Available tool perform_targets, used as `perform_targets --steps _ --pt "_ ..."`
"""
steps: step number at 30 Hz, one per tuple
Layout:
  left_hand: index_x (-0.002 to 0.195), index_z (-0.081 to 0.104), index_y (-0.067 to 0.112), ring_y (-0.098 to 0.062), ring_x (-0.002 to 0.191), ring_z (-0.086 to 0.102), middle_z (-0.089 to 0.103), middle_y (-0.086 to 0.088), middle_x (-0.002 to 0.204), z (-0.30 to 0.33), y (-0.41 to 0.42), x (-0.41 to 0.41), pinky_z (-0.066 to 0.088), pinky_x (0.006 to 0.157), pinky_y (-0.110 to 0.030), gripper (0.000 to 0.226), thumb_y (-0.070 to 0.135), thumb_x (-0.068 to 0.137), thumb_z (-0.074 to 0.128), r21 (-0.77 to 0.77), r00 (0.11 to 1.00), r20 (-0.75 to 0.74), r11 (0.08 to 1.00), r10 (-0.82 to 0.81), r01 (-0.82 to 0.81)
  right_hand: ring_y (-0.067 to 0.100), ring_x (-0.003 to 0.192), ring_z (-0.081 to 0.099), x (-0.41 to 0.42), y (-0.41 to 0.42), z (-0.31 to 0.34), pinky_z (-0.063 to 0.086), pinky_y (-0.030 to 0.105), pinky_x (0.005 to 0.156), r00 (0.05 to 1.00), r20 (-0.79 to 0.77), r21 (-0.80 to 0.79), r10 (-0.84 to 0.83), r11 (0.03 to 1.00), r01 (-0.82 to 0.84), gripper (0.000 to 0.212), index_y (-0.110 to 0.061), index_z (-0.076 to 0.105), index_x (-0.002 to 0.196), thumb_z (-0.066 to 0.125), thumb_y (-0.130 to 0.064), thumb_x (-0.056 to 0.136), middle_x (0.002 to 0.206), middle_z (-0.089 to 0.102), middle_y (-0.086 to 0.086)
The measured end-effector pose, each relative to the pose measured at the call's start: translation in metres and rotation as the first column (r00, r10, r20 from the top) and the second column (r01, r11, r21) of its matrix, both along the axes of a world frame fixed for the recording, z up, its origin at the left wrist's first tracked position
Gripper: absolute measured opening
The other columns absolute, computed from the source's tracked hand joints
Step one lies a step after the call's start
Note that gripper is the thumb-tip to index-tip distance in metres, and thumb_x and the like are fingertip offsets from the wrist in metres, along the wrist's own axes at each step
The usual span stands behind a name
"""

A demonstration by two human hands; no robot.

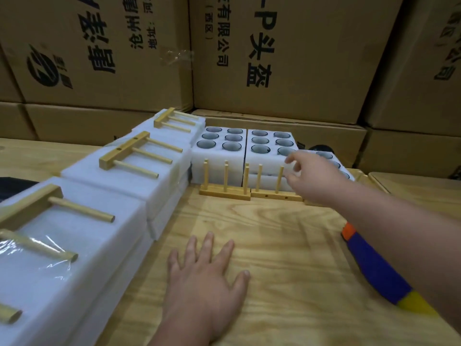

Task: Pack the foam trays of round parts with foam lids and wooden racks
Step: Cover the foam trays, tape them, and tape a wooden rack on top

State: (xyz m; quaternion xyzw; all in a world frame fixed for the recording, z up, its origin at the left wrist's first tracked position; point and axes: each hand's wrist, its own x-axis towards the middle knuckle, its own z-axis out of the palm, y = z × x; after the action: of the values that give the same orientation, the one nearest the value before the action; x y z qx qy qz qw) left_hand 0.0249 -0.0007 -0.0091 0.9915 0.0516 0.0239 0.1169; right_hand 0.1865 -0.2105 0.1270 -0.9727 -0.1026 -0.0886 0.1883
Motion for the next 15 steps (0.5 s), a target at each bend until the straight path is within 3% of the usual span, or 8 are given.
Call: perform_targets --steps 4,6,10,12,15 --pt "0.153 -0.008 0.059 -0.018 0.155 -0.02 -0.016 0.015 0.169 0.0 0.0 0.001 -0.012 0.121 -0.054 0.085 0.086 0.073 0.003 -0.007 1.0 0.002 1.0 0.005 -0.005 0.032 0.129 0.044 0.049 0.006 0.011 0.042 0.044 0.097 0.999 -0.028 -0.272 -0.026 0.962 0.018 0.061 -0.042 0.036 0.148 0.058 -0.039 0.091 0.142 0.047 0.006" --pt "0.152 -0.009 0.06 -0.018 0.154 -0.021 -0.017 0.016 0.168 0.0 0.0 0.002 -0.014 0.12 -0.054 0.086 0.087 0.071 0.004 -0.013 1.0 0.003 1.0 0.013 -0.012 0.033 0.132 0.04 0.062 0.014 0.01 0.036 0.045 0.102 0.999 -0.033 -0.322 -0.029 0.947 0.017 0.068 -0.043 0.03 0.151 0.058 -0.038 0.09 0.146 0.044 0.008" --pt "0.151 -0.009 0.062 -0.016 0.154 -0.021 -0.019 0.018 0.167 -0.001 -0.001 0.004 -0.016 0.119 -0.053 0.088 0.087 0.068 0.006 -0.013 1.0 0.01 1.0 0.027 -0.027 0.036 0.129 0.042 0.081 0.036 0.006 0.033 0.047 0.104 0.996 -0.065 -0.43 -0.054 0.903 0.021 0.06 -0.051 0.032 0.145 0.051 -0.033 0.091 0.149 0.045 0.007" --pt "0.149 -0.011 0.063 -0.015 0.154 -0.022 -0.02 0.02 0.167 -0.001 -0.001 0.004 -0.016 0.119 -0.053 0.088 0.088 0.067 0.007 -0.015 0.999 0.008 0.999 0.036 -0.036 0.037 0.129 0.041 0.086 0.045 0.004 0.031 0.051 0.107 0.989 -0.123 -0.441 -0.084 0.897 0.021 0.061 -0.062 0.032 0.139 0.046 -0.028 0.091 0.142 0.048 0.005" --pt "0.148 -0.013 0.064 -0.014 0.154 -0.022 -0.021 0.021 0.166 0.001 0.0 0.004 -0.015 0.119 -0.052 0.089 0.089 0.066 0.007 -0.017 0.999 -0.001 0.999 0.039 -0.039 0.038 0.119 0.044 0.091 0.054 0.002 0.031 0.054 0.106 0.979 -0.186 -0.373 -0.081 0.928 0.005 0.059 -0.073 0.032 0.124 0.04 -0.025 0.091 0.104 0.053 -0.004"
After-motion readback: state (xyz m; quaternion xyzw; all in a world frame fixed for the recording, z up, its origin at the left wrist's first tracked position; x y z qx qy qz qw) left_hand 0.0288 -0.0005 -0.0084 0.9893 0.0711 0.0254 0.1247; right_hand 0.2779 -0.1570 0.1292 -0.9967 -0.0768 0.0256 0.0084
